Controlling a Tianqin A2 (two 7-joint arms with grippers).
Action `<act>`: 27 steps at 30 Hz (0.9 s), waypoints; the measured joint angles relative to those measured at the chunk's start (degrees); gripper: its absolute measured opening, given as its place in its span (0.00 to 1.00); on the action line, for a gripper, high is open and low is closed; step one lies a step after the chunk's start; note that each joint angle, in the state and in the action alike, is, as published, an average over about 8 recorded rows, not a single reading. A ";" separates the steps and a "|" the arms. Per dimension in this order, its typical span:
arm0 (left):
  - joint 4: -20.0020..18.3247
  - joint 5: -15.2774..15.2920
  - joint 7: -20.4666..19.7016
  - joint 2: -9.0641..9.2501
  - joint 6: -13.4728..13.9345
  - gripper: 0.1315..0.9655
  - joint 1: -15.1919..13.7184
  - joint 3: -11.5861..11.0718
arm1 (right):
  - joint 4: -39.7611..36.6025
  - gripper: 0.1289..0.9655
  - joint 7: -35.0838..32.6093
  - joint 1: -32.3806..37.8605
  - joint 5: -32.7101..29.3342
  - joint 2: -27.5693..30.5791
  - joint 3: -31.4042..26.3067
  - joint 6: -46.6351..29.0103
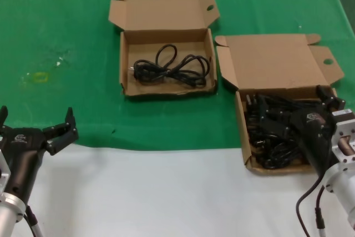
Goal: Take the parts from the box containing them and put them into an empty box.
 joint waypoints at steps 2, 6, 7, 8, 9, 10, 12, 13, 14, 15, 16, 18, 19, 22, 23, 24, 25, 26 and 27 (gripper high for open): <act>0.00 0.00 0.00 0.00 0.00 1.00 0.00 0.00 | 0.00 1.00 0.00 0.00 0.00 0.00 0.00 0.00; 0.00 0.00 0.00 0.00 0.00 1.00 0.00 0.00 | 0.00 1.00 0.00 0.00 0.00 0.00 0.00 0.00; 0.00 0.00 0.00 0.00 0.00 1.00 0.00 0.00 | 0.00 1.00 0.00 0.00 0.00 0.00 0.00 0.00; 0.00 0.00 0.00 0.00 0.00 1.00 0.00 0.00 | 0.00 1.00 0.00 0.00 0.00 0.00 0.00 0.00; 0.00 0.00 0.00 0.00 0.00 1.00 0.00 0.00 | 0.00 1.00 0.00 0.00 0.00 0.00 0.00 0.00; 0.00 0.00 0.00 0.00 0.00 1.00 0.00 0.00 | 0.00 1.00 0.00 0.00 0.00 0.00 0.00 0.00; 0.00 0.00 0.00 0.00 0.00 1.00 0.00 0.00 | 0.00 1.00 0.00 0.00 0.00 0.00 0.00 0.00; 0.00 0.00 0.00 0.00 0.00 1.00 0.00 0.00 | 0.00 1.00 0.00 0.00 0.00 0.00 0.00 0.00; 0.00 0.00 0.00 0.00 0.00 1.00 0.00 0.00 | 0.00 1.00 0.00 0.00 0.00 0.00 0.00 0.00; 0.00 0.00 0.00 0.00 0.00 1.00 0.00 0.00 | 0.00 1.00 0.00 0.00 0.00 0.00 0.00 0.00; 0.00 0.00 0.00 0.00 0.00 1.00 0.00 0.00 | 0.00 1.00 0.00 0.00 0.00 0.00 0.00 0.00; 0.00 0.00 0.00 0.00 0.00 1.00 0.00 0.00 | 0.00 1.00 0.00 0.00 0.00 0.00 0.00 0.00; 0.00 0.00 0.00 0.00 0.00 1.00 0.00 0.00 | 0.00 1.00 0.00 0.00 0.00 0.00 0.00 0.00; 0.00 0.00 0.00 0.00 0.00 1.00 0.00 0.00 | 0.00 1.00 0.00 0.00 0.00 0.00 0.00 0.00; 0.00 0.00 0.00 0.00 0.00 1.00 0.00 0.00 | 0.00 1.00 0.00 0.00 0.00 0.00 0.00 0.00; 0.00 0.00 0.00 0.00 0.00 1.00 0.00 0.00 | 0.00 1.00 0.00 0.00 0.00 0.00 0.00 0.00; 0.00 0.00 0.00 0.00 0.00 1.00 0.00 0.00 | 0.00 1.00 0.00 0.00 0.00 0.00 0.00 0.00; 0.00 0.00 0.00 0.00 0.00 1.00 0.00 0.00 | 0.00 1.00 0.00 0.00 0.00 0.00 0.00 0.00; 0.00 0.00 0.00 0.00 0.00 1.00 0.00 0.00 | 0.00 1.00 0.00 0.00 0.00 0.00 0.00 0.00</act>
